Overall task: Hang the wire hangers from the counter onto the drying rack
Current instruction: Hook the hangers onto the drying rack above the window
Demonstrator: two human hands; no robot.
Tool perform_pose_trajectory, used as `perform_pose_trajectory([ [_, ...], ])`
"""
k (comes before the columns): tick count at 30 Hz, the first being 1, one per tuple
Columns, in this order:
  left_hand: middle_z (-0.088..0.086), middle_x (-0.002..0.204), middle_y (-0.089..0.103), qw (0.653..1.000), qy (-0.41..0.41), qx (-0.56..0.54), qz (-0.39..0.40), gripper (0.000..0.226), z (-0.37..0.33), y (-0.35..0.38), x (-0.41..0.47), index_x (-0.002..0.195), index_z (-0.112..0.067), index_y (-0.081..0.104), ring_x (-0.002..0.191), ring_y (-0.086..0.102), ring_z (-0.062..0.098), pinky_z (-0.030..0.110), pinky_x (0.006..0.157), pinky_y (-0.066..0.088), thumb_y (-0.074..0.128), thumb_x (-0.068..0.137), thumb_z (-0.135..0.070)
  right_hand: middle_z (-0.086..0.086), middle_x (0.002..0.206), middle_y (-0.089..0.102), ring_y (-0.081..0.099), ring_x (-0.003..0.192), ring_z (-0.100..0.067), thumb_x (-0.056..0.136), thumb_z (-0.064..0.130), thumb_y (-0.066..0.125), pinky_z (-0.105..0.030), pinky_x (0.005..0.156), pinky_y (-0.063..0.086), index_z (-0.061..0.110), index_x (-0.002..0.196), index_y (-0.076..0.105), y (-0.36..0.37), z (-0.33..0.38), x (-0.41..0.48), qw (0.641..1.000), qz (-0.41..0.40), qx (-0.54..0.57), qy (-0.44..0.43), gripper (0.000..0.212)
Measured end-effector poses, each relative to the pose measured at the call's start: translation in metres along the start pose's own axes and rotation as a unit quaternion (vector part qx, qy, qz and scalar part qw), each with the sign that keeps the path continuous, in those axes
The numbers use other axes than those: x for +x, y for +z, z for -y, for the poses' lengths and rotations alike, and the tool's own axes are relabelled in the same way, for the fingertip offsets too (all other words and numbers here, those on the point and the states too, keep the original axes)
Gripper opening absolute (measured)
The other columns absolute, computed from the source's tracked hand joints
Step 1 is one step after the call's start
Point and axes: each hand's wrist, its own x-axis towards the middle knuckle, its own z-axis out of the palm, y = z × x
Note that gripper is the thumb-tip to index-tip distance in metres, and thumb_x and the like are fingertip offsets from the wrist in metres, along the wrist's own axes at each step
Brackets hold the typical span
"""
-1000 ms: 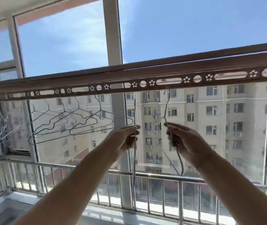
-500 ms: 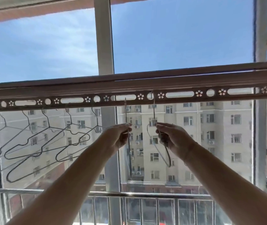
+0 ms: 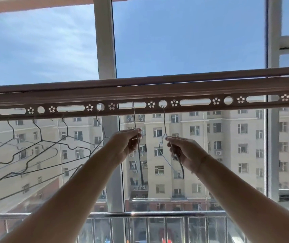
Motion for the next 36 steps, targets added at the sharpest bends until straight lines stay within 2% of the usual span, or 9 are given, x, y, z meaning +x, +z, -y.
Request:
perform_pose_trajectory([
  [8, 0.004, 0.074, 0.058, 0.999, -0.036, 0.019, -0.004, 0.015, 0.017, -0.003, 0.014, 0.099, 0.001, 0.062, 0.061, 0.048, 0.010, 0.015, 0.046, 0.042, 0.052, 0.093, -0.009, -0.007, 0.070, 0.055, 0.043, 0.058, -0.012, 0.088, 0.005, 0.054, -0.023, 0.058, 0.035, 0.000, 0.090, 0.063, -0.008, -0.005, -0.002, 1.000, -0.001, 0.027, 0.015, 0.010],
  [12, 0.005, 0.075, 0.058, 0.999, -0.035, 0.012, -0.005, 0.019, 0.021, -0.006, 0.016, 0.097, 0.000, 0.062, 0.065, 0.050, 0.012, 0.021, 0.058, 0.041, 0.048, 0.095, -0.012, -0.007, 0.069, 0.056, 0.048, 0.053, -0.011, 0.088, 0.006, 0.055, -0.019, 0.049, 0.041, 0.002, 0.088, 0.062, -0.013, -0.007, -0.005, 0.999, 0.007, 0.042, 0.016, 0.008],
  [15, 0.005, 0.074, 0.058, 0.999, -0.031, -0.004, -0.021, 0.021, 0.030, -0.015, 0.014, 0.097, -0.001, 0.062, 0.064, 0.052, 0.012, 0.021, 0.057, 0.042, 0.049, 0.095, -0.016, -0.007, 0.069, 0.059, 0.052, 0.057, -0.012, 0.088, 0.008, 0.056, -0.017, 0.046, 0.045, 0.002, 0.090, 0.062, -0.020, -0.011, -0.011, 0.999, 0.004, 0.048, 0.022, 0.009],
  [18, 0.004, 0.072, 0.058, 0.998, -0.019, -0.026, -0.062, 0.019, 0.051, -0.031, 0.006, 0.087, -0.007, 0.064, 0.060, 0.053, 0.010, 0.019, 0.049, 0.044, 0.049, 0.094, -0.016, -0.006, 0.075, 0.062, 0.055, 0.065, -0.013, 0.089, 0.012, 0.056, -0.020, 0.056, 0.046, 0.005, 0.095, 0.063, -0.037, -0.026, -0.021, 1.000, -0.008, 0.014, 0.015, 0.012],
  [22, 0.003, 0.077, 0.059, 0.994, -0.058, 0.009, -0.095, 0.016, 0.102, -0.048, -0.013, 0.089, -0.010, 0.067, 0.068, 0.052, 0.012, 0.023, 0.056, 0.042, 0.053, 0.092, -0.016, -0.005, 0.089, 0.064, 0.058, 0.080, -0.015, 0.088, 0.016, 0.057, -0.026, 0.072, 0.047, 0.008, 0.109, 0.060, -0.066, -0.059, -0.042, 0.994, -0.026, -0.102, -0.013, 0.022],
  [25, 0.006, 0.088, 0.063, 0.993, -0.093, 0.052, -0.056, 0.016, 0.150, -0.042, -0.034, 0.096, -0.011, 0.067, 0.079, 0.055, 0.016, 0.028, 0.068, 0.043, 0.052, 0.093, -0.017, -0.006, 0.102, 0.064, 0.059, 0.094, -0.018, 0.086, 0.017, 0.059, -0.025, 0.074, 0.046, 0.009, 0.117, 0.056, -0.091, -0.082, -0.060, 0.986, -0.020, -0.163, -0.031, 0.031],
  [28, 0.006, 0.106, 0.066, 0.985, -0.110, 0.126, 0.040, 0.022, 0.196, -0.019, -0.058, 0.111, -0.016, 0.064, 0.098, 0.058, 0.019, 0.031, 0.082, 0.044, 0.053, 0.092, -0.021, -0.008, 0.111, 0.059, 0.056, 0.102, -0.019, 0.086, 0.019, 0.060, -0.018, 0.074, 0.045, 0.011, 0.121, 0.053, -0.121, -0.101, -0.078, 0.975, -0.027, -0.214, -0.043, 0.037],
  [32, -0.007, 0.116, 0.061, 0.956, -0.098, 0.219, 0.168, 0.030, 0.243, 0.030, -0.080, 0.119, -0.028, 0.056, 0.110, 0.055, 0.008, 0.027, 0.092, 0.044, 0.059, 0.089, -0.029, -0.006, 0.114, 0.054, 0.051, 0.110, -0.020, 0.083, 0.018, 0.065, -0.015, 0.075, 0.046, 0.010, 0.125, 0.051, -0.171, -0.116, -0.104, 0.962, -0.059, -0.261, -0.062, 0.045],
  [36, -0.003, 0.121, 0.059, 0.934, -0.079, 0.252, 0.239, 0.045, 0.280, 0.091, -0.096, 0.129, -0.023, 0.052, 0.110, 0.056, 0.007, 0.014, 0.082, 0.047, 0.065, 0.086, -0.028, -0.004, 0.116, 0.054, 0.050, 0.113, -0.020, 0.080, 0.019, 0.068, -0.023, 0.089, 0.043, 0.016, 0.125, 0.049, -0.236, -0.131, -0.142, 0.957, -0.114, -0.263, -0.030, 0.048],
])
